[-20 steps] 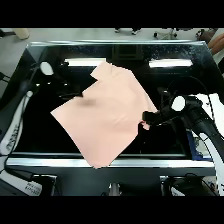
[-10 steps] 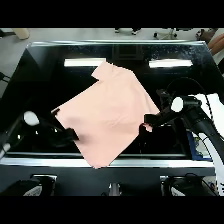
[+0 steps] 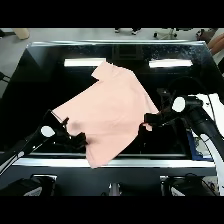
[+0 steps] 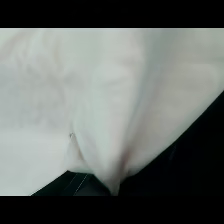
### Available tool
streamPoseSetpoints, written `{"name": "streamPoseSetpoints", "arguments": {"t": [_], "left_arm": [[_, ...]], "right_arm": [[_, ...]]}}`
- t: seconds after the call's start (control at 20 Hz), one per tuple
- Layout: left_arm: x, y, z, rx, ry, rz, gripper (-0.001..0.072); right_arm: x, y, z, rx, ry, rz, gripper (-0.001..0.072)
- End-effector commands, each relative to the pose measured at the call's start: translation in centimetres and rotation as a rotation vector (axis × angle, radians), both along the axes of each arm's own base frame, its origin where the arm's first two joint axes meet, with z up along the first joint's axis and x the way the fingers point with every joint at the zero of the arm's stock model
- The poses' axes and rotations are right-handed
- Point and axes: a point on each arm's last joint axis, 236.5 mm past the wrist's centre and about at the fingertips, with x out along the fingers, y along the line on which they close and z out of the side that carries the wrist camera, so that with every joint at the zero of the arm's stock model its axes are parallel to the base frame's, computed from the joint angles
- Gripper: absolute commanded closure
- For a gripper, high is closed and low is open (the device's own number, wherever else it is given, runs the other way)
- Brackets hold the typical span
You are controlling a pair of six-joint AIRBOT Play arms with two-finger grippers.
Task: Fold the shirts.
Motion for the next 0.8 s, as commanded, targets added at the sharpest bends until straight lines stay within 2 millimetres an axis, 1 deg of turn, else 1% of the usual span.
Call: {"name": "streamPoseSetpoints", "arguments": {"t": [0.0,0.05,0.1,0.15,0.2,0.25,0.3,0.35,0.4,0.45,0.5,0.55,0.6,0.65,0.75], "left_arm": [[6.5,-2.4,8.2,-0.070,-0.371,-0.162,0.0687],[8.9,-2.7,14.5,-0.070,-0.588,-0.248,0.0687],[10.8,-2.2,21.4,-0.041,-0.792,-0.286,0.0687],[12.0,-1.0,29.0,0.003,-0.991,-0.275,0.0687],[12.1,1.0,37.7,0.043,-1.188,-0.213,0.0687],[10.9,3.1,45.5,0.051,-1.335,-0.109,0.0687],[8.4,5.1,53.2,0.012,-1.471,0.016,0.0687],[5.1,6.5,59.3,-0.018,-1.604,0.082,0.0687],[2.1,7.0,63.0,-0.032,-1.701,0.098,0.0687],[-0.3,7.2,65.1,-0.043,-1.759,0.098,0.0687],[-1.9,7.4,66.0,-0.052,-1.780,0.102,0.0687],[-2.5,7.7,65.7,-0.046,-1.764,0.112,0.0687],[-2.2,8.1,64.3,-0.001,-1.715,0.104,0.0687],[-1.2,8.7,61.9,0.088,-1.635,0.080,0.0687],[1.5,10.4,55.8,0.248,-1.433,0.047,0.0686]], "right_arm": [[2.7,-2.5,5.1,-0.102,-0.195,0.012,0.0692],[4.4,-4.3,9.0,-0.172,-0.326,0.007,0.0692],[6.0,-6.3,14.8,-0.245,-0.492,-0.015,0.0692],[6.8,-8.3,21.9,-0.307,-0.678,-0.058,0.0692],[6.4,-9.8,29.3,-0.342,-0.863,-0.103,0.0692],[4.7,-11.0,36.7,-0.351,-1.051,-0.153,0.0692],[1.6,-11.5,43.9,-0.316,-1.246,-0.197,0.0693],[-1.8,-12.0,49.3,-0.278,-1.403,-0.231,0.0693],[-5.9,-12.4,53.9,-0.233,-1.549,-0.259,0.0693],[-8.6,-12.8,56.2,-0.217,-1.634,-0.275,0.0693],[-11.1,-13.2,57.7,-0.203,-1.700,-0.288,0.0693],[-12.5,-13.5,58.1,-0.198,-1.723,-0.295,0.0693],[-13.1,-13.7,57.9,-0.198,-1.716,-0.298,0.0693],[-13.0,-13.8,57.3,-0.203,-1.691,-0.299,0.0693],[-11.4,-13.7,55.7,-0.238,-1.618,-0.278,0.0693]]}}
